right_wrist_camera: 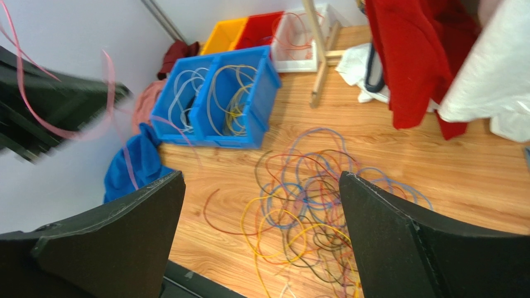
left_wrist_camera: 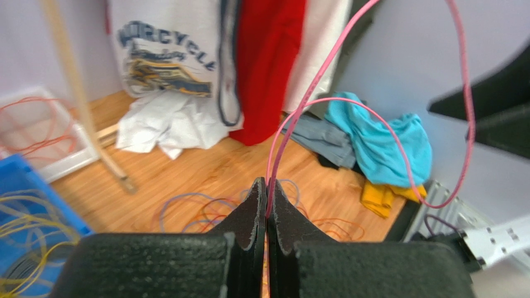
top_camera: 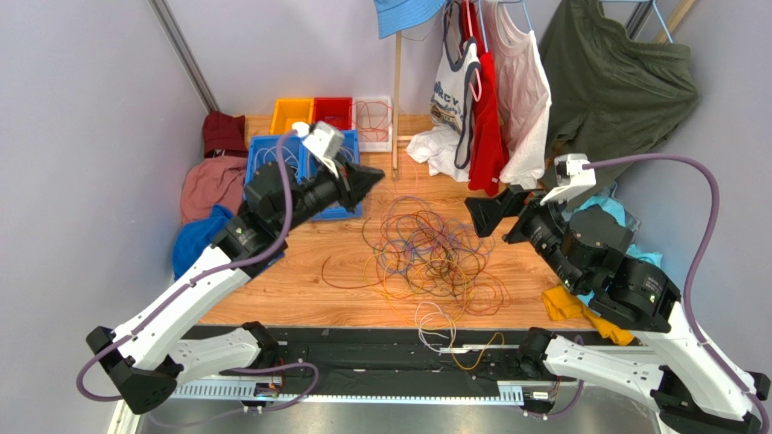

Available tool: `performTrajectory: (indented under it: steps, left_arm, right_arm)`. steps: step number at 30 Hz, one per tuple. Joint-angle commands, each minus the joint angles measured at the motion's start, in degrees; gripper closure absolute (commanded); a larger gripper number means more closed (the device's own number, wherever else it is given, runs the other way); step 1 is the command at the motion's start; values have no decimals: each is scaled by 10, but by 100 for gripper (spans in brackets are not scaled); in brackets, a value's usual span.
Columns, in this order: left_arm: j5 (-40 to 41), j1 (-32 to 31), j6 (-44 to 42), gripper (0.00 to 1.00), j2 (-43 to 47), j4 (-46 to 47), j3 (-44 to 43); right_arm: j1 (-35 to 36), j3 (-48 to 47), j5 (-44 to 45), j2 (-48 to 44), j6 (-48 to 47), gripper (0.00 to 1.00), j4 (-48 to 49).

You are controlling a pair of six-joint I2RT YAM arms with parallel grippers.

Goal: Untangle the cables

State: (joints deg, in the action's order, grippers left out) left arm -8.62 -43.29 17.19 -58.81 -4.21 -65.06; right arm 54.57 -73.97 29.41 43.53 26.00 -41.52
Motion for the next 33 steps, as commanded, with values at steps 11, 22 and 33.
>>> performTrajectory:
  steps: [11,22,33]
  left_arm:
    - [84,92,-5,100,-223,-192,-510]
    - [205,102,-104,100,-378,-56,-754]
    - [179,147,-139,100,-473,131,-787]
  right_arm:
    - [0,187,-25,-105,47,3,62]
    - [0,349,-63,-136,87,5,135]
    - [1,420,-141,-73,121,9,203]
